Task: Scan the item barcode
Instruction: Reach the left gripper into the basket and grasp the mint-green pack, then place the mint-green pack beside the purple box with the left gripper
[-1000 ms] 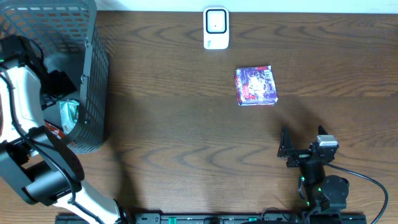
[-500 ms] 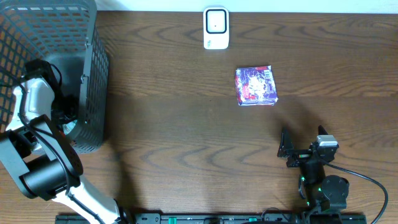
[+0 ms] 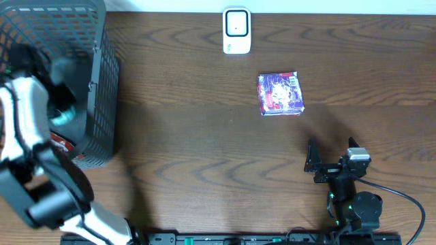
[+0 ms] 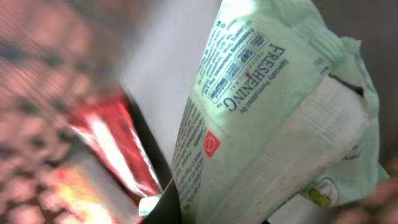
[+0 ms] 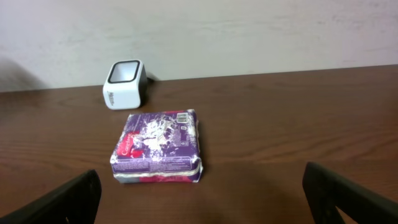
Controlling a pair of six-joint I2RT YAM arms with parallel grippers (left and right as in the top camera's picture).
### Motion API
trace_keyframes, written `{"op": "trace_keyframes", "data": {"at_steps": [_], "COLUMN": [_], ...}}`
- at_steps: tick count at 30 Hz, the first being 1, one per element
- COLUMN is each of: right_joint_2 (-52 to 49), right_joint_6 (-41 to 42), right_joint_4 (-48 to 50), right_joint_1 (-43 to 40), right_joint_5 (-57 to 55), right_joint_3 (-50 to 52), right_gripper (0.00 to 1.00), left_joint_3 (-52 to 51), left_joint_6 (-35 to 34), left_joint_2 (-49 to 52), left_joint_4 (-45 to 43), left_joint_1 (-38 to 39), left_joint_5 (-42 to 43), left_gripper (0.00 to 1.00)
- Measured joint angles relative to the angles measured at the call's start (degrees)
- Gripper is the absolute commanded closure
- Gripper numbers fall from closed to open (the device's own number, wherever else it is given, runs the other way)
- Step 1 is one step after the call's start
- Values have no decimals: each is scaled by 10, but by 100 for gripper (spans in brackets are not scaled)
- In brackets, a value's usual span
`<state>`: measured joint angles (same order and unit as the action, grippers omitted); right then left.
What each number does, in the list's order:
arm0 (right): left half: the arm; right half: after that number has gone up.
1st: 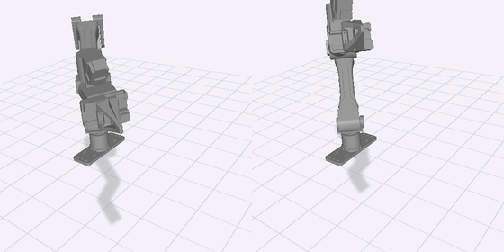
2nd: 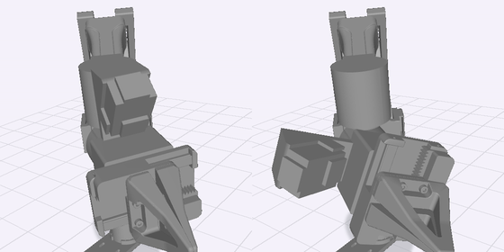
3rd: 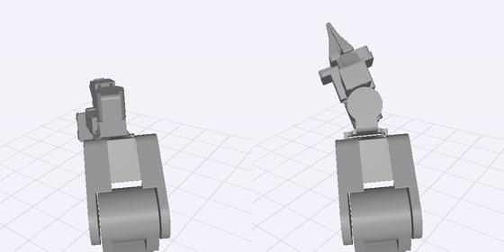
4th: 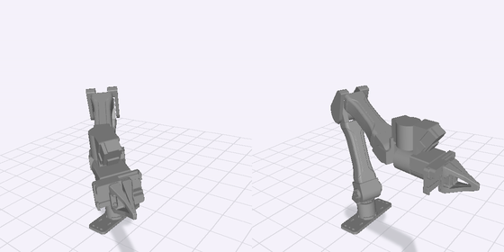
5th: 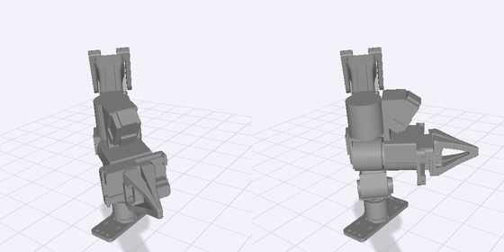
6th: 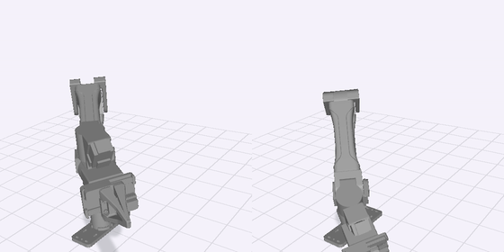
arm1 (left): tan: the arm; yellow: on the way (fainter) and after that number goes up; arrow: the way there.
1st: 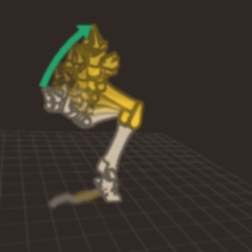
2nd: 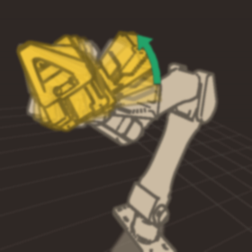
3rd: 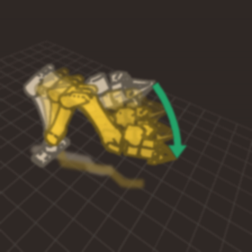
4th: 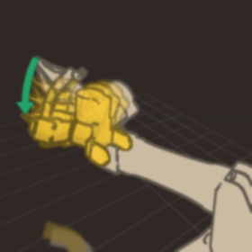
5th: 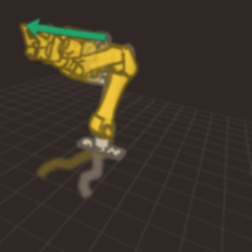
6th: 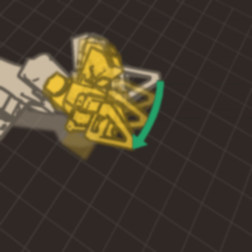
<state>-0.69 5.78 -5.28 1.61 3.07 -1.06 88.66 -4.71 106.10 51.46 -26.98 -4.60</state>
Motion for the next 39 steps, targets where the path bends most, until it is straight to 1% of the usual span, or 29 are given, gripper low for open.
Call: {"op": "trace_keyframes", "data": {"at_steps": [2,4,7,10,13,15,20,25,31,37,38,39], "right_joint_2": [0,0,0,0,0,0,0,0,0,0,0,0], "right_joint_6": [0,0,0,0,0,0,0,0,0,0,0,0], "right_joint_4": [0,0,0,0,0,0,0,0,0,0,0,0], "right_joint_1": [0,0,0,0,0,0,0,0,0,0,0,0], "right_joint_5": [0,0,0,0,0,0,0,0,0,0,0,0], "right_joint_3": [0,0,0,0,0,0,0,0,0,0,0,0], "right_gripper": [1,1,1,1,1,1,1,1,1,1,1,1], "left_joint_3": [39,71,103,115,120,121,108,92,91,91,91,91], "left_joint_6": [-16,-47,-136,-245,-328,-349,-343,-338,-334,-330,-330,-330], "left_joint_2": [-50,-107,-212,-303,-357,-363,-315,-215,-91,31,48,68], "left_joint_4": [-20,-41,-64,-64,-70,-72,-52,0,-18,-52,-57,-61], "left_joint_1": [0,0,0,4,43,90,253,386,487,550,557,563], "left_joint_5": [1,2,21,69,121,140,163,134,87,70,70,69], "left_gripper": [93,93,93,93,93,93,93,92,93,91,89,83]}}
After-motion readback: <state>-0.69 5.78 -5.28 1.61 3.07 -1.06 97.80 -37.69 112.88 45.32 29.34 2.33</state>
